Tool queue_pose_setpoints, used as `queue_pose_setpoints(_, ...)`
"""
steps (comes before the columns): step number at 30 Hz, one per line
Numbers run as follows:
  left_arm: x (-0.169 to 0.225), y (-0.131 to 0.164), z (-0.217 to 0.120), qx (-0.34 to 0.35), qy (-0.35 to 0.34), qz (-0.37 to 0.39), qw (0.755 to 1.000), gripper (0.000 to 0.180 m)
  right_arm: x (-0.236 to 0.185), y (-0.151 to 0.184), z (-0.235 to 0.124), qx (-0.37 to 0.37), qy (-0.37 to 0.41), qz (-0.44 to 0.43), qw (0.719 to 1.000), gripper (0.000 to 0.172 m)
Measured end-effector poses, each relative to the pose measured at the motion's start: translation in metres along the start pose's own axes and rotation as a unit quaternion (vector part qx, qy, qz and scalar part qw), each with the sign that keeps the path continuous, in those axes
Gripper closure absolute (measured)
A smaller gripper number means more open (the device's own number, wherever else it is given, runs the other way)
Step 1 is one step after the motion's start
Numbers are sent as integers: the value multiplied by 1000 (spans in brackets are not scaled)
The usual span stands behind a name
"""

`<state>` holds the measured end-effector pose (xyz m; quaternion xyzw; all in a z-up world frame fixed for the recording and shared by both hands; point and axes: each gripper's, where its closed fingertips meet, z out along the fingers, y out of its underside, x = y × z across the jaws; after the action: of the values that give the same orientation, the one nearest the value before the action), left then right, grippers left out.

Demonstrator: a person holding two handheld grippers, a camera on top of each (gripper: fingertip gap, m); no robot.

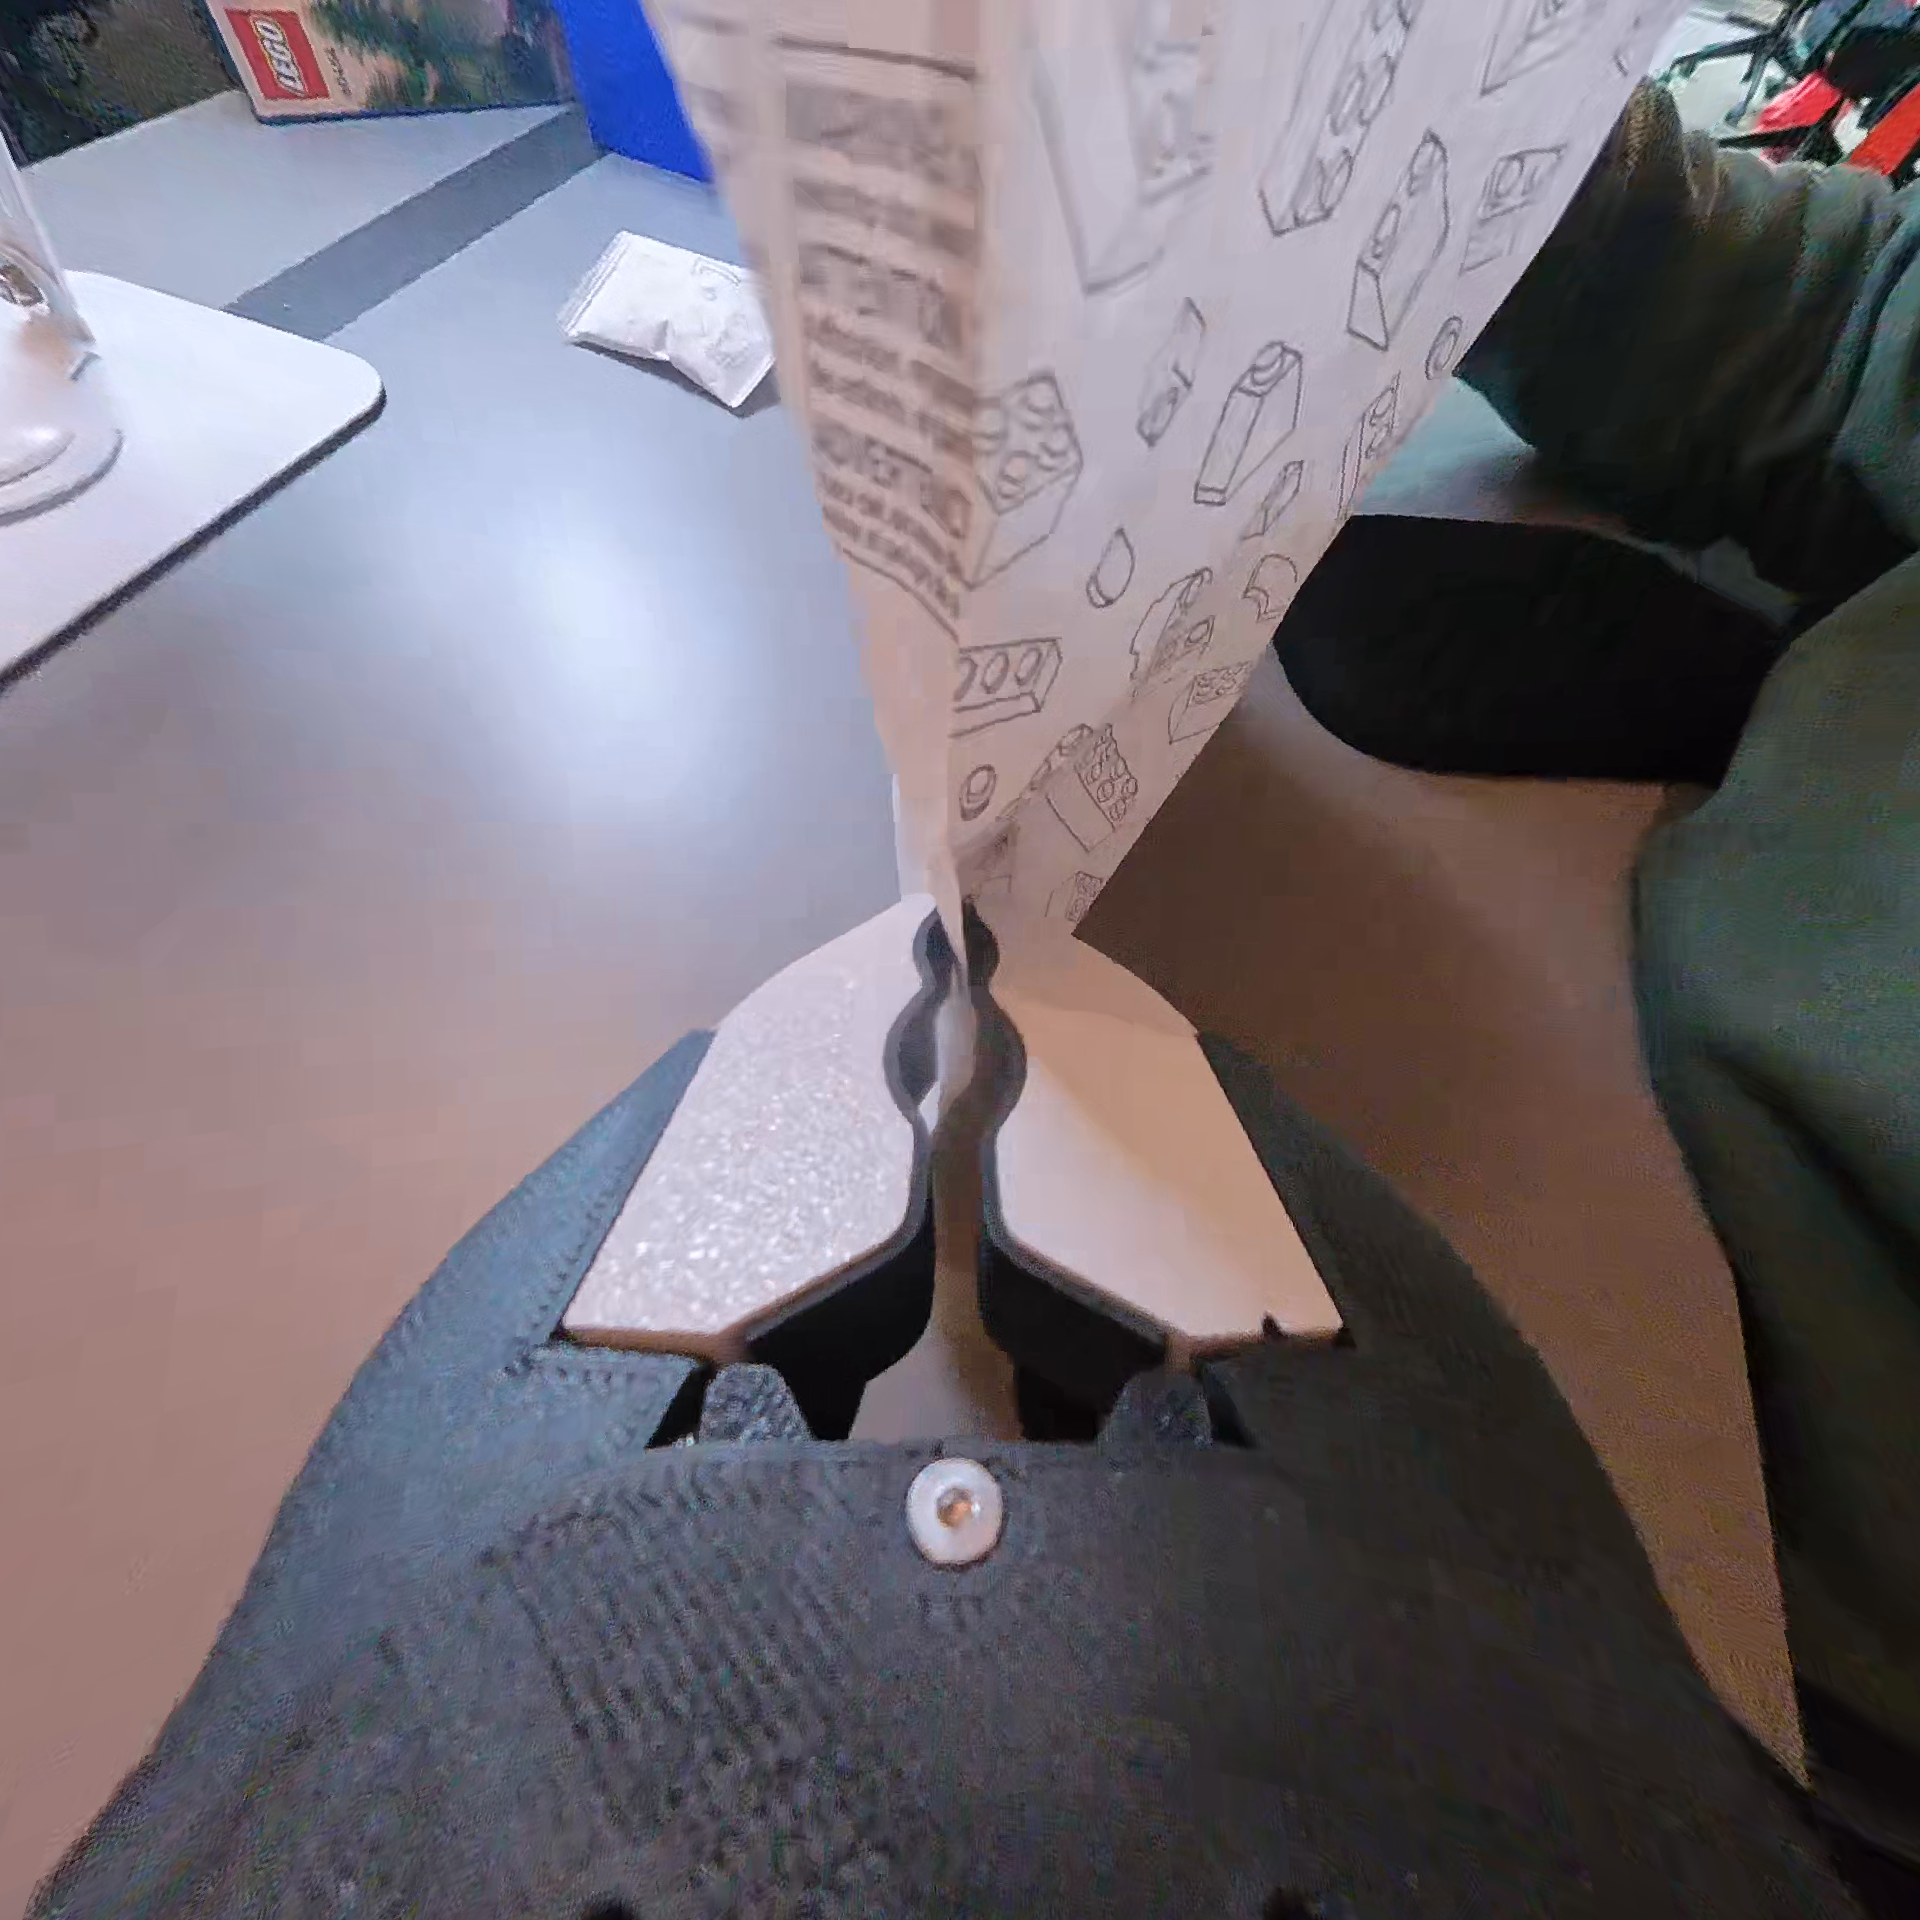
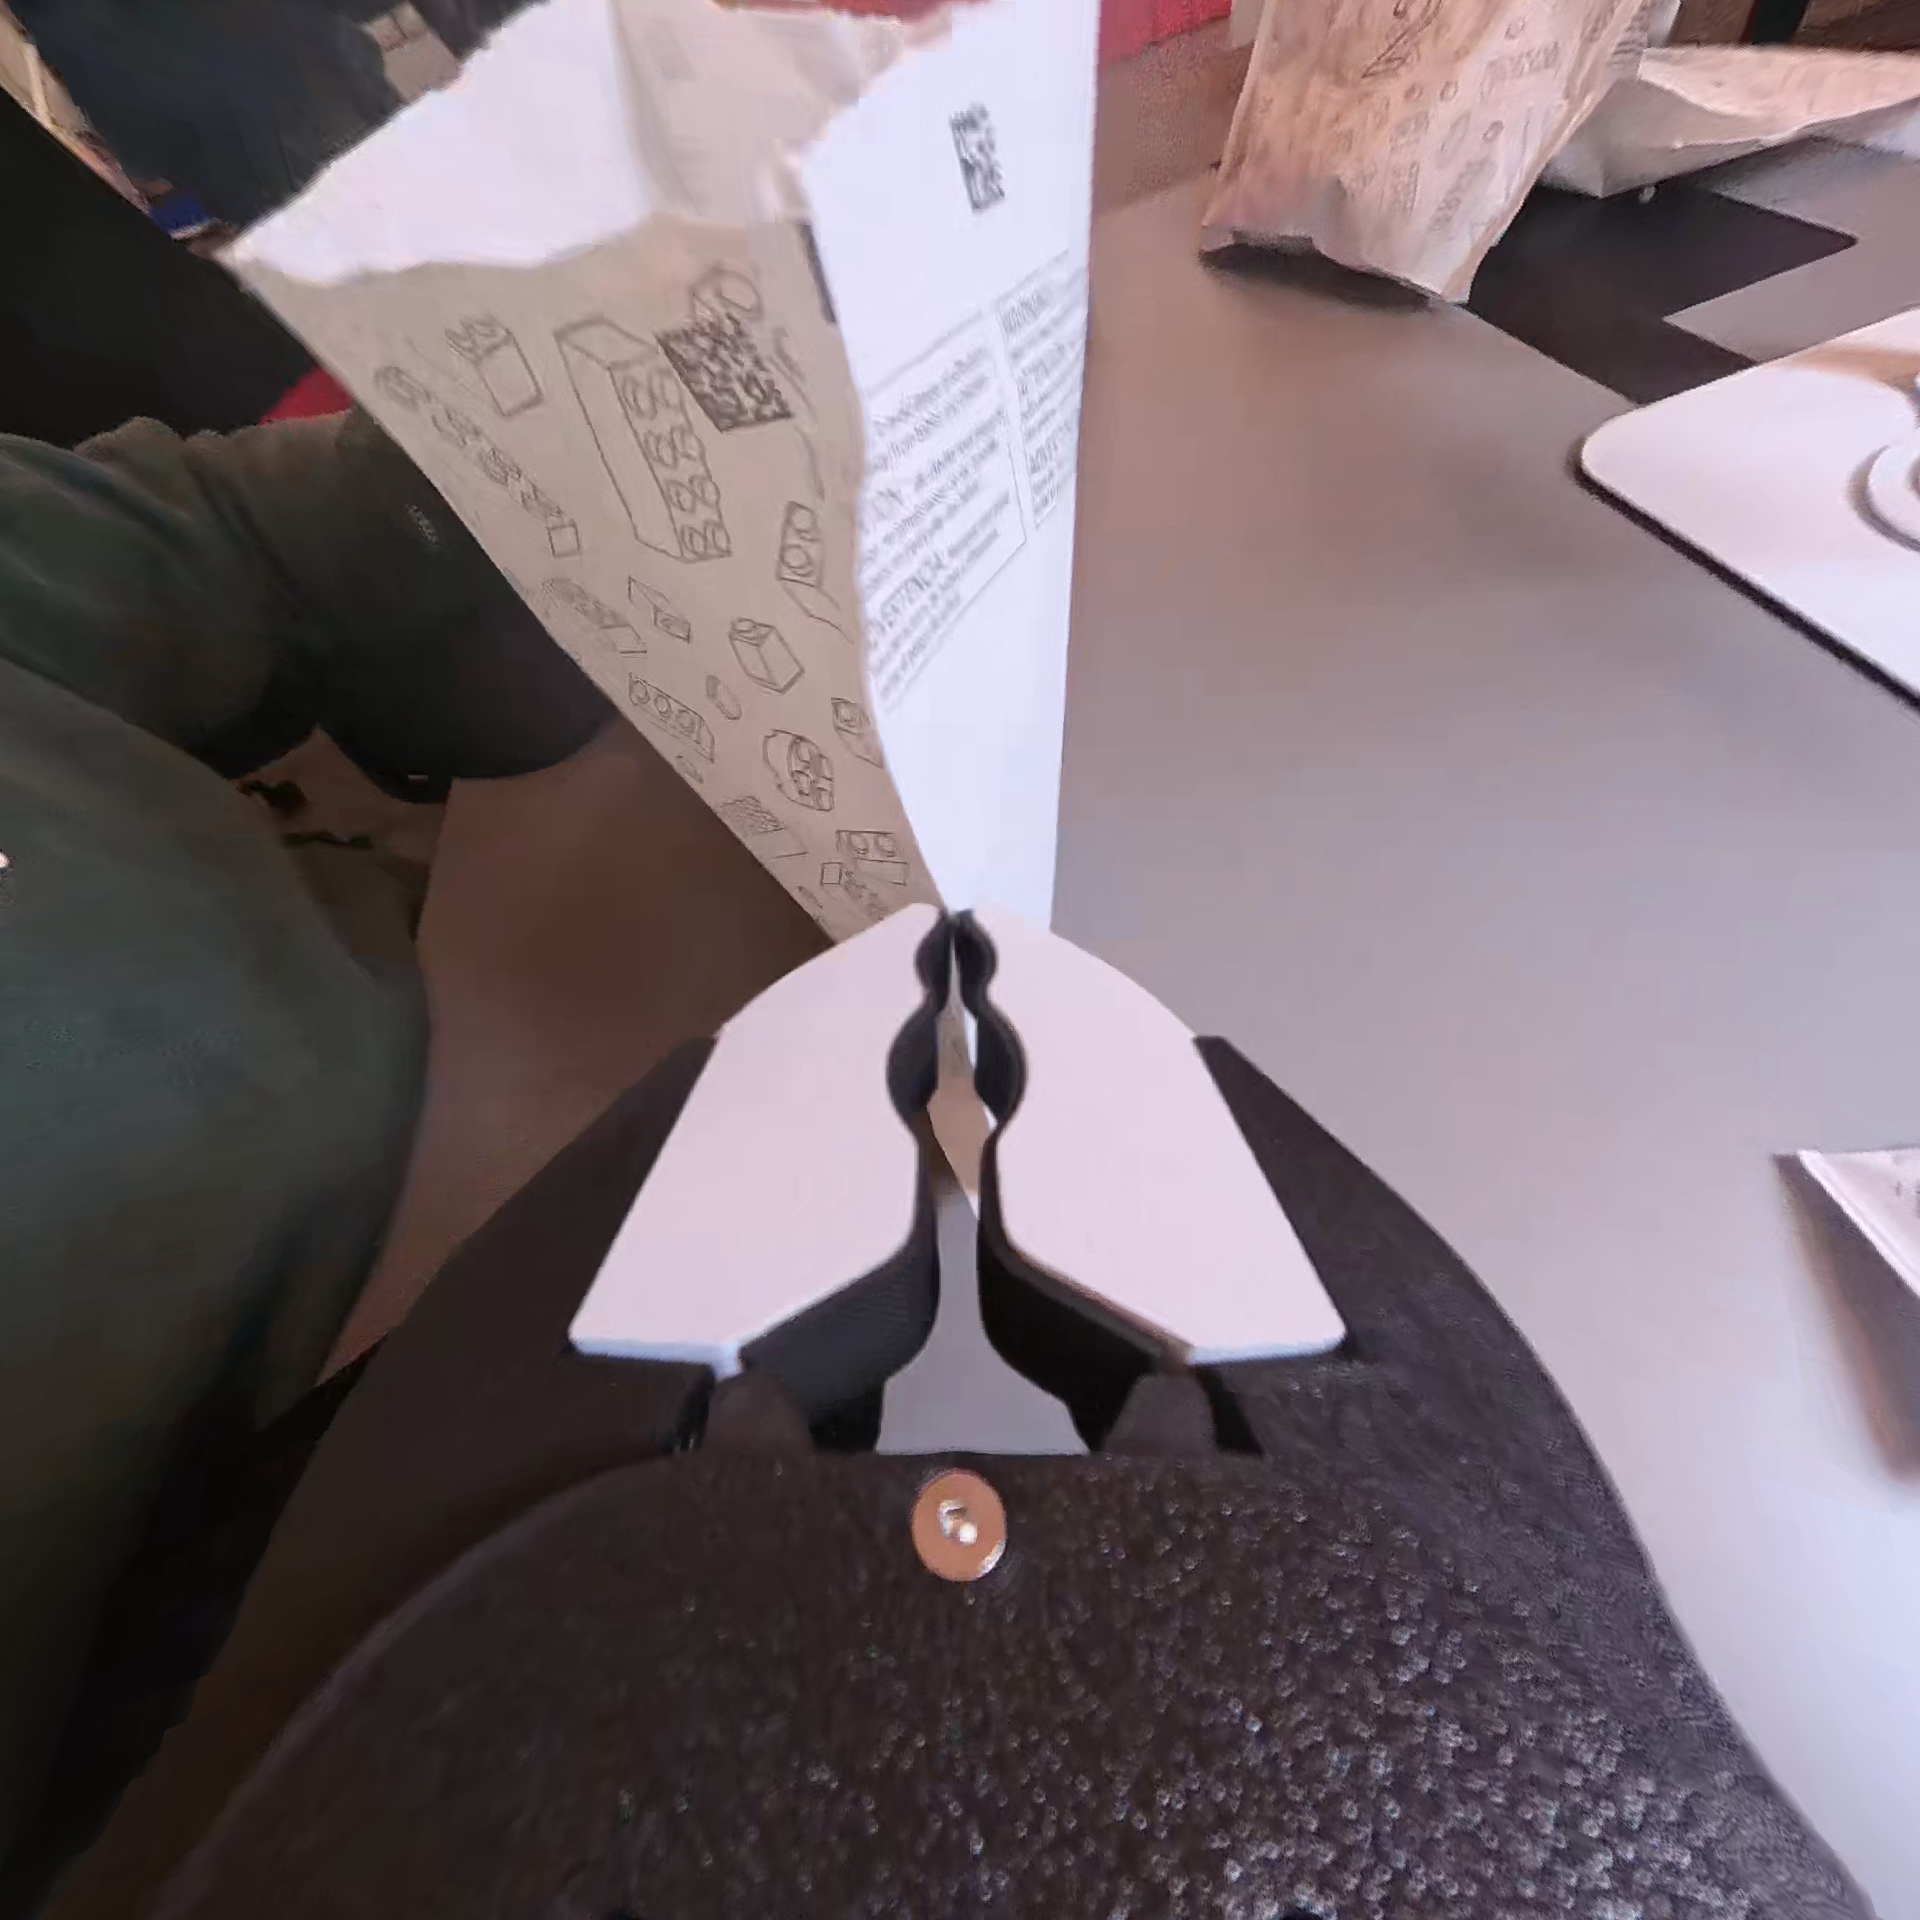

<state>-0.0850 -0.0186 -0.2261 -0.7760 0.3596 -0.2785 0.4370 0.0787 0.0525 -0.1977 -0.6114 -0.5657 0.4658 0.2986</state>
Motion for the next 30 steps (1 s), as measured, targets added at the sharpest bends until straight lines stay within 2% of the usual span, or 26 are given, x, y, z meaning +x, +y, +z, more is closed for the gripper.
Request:
queue_pose_setpoints(2,-4,-25,-9,23,-12,9,1000,180,-2,-16,-5,-7,13,-29,999,172)
queue_pose_setpoints(5,-4,-56,-28,49,-11,18,999,179,-10,-43,-21,10,8,-23,1000,172)
queue_pose_setpoints(6,-3,-54,-29,46,-1,12,999,179,-11,-43,-25,5,7,-22,1000,172)
queue_pose_setpoints(7,-2,-43,-26,28,7,4,1000,168,-11,-37,-26,-7,11,-24,1000,170)
queue_pose_setpoints(8,-2,-27,-19,6,12,-4,1000,148,-9,-27,-25,-16,15,-24,999,160)
queue_pose_setpoints(9,-2,-11,-12,-11,14,-8,1000,135,-8,-15,-21,-20,14,-20,1000,148)
queue_pose_setpoints(10,0,0,-6,-14,20,-5,1000,136,-6,-1,-14,-26,10,-14,1000,141)
queue_pose_setpoints(12,5,6,5,-2,26,3,1000,146,-4,19,-1,-33,-1,-6,999,137)
queue_pose_setpoints(13,7,7,9,-7,30,8,999,158,-4,21,3,-29,-5,-6,1000,141)
queue_pose_setpoints(14,7,6,11,-12,30,18,999,171,-5,19,5,-26,-6,-8,1000,155)
queue_pose_setpoints(15,4,4,11,-19,16,32,999,179,-5,15,5,-26,-3,-15,1000,169)
queue_pose_setpoints(16,1,-2,10,-18,7,42,999,180,-6,10,3,-28,0,-27,999,172)
queue_pose_setpoints(19,2,-32,-5,23,10,35,999,180,-14,-15,-11,-7,-8,-29,1000,172)
queue_pose_setpoints(21,6,-39,-11,36,27,23,999,177,-18,-21,-20,-3,-20,-21,1000,171)
queue_pose_setpoints(22,6,-32,-9,29,31,16,999,164,-18,-16,-21,-14,-22,-18,1000,164)
queue_pose_setpoints(23,4,-21,-4,16,28,11,999,141,-16,-8,-19,-23,-19,-16,999,151)
queue_pose_setpoints(24,4,-8,2,1,28,10,1000,131,-14,2,-16,-27,-17,-14,999,143)
queue_pose_setpoints(26,12,4,11,2,47,16,999,131,-13,20,-5,-35,-29,-7,999,135)
queue_pose_setpoints(30,18,-7,16,28,47,43,998,141,-17,23,6,-30,-40,-26,998,130)
